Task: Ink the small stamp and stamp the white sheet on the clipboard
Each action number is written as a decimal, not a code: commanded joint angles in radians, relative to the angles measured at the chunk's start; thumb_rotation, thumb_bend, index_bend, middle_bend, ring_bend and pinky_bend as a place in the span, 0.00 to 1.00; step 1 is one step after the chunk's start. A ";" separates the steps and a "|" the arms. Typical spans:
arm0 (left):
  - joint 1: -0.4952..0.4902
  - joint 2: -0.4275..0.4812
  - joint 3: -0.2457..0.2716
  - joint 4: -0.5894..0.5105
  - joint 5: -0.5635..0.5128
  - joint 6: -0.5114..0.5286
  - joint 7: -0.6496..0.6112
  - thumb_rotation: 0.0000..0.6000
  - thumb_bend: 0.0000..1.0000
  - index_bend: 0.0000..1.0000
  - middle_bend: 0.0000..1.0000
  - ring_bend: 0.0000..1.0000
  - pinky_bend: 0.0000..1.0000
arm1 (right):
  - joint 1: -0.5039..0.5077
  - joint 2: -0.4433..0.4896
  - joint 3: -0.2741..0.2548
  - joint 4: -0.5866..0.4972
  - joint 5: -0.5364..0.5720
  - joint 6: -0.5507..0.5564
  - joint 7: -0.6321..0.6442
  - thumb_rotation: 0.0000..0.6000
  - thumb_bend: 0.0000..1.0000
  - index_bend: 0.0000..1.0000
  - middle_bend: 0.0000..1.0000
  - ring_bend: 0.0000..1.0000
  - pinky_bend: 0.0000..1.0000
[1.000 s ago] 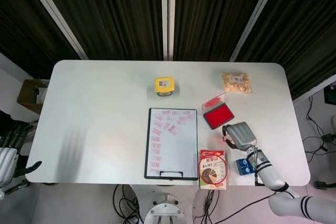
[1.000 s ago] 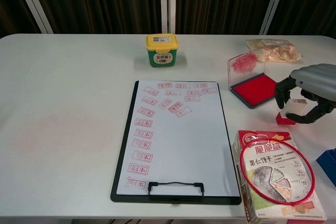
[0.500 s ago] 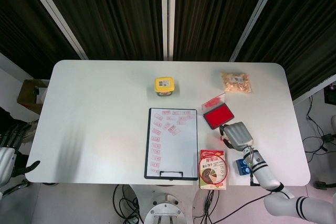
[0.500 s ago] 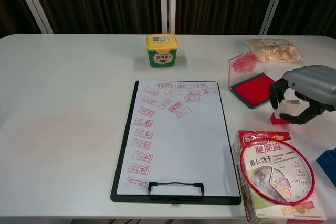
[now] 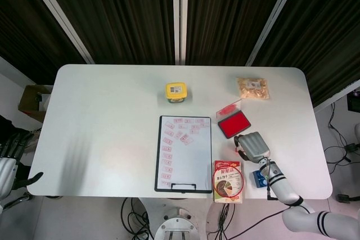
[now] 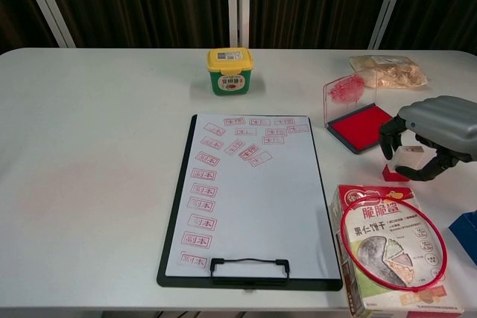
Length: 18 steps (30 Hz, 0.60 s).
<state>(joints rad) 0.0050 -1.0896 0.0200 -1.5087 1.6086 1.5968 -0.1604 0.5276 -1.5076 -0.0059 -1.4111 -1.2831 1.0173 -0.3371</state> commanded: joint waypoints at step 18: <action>0.002 -0.003 0.001 0.006 0.000 0.003 -0.004 1.00 0.00 0.10 0.09 0.07 0.16 | -0.011 0.016 0.006 -0.007 -0.033 -0.012 0.029 1.00 0.21 0.37 0.39 0.93 1.00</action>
<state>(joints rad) 0.0066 -1.0922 0.0206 -1.5028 1.6082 1.5996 -0.1643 0.5172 -1.4922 -0.0005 -1.4176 -1.3149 1.0047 -0.3090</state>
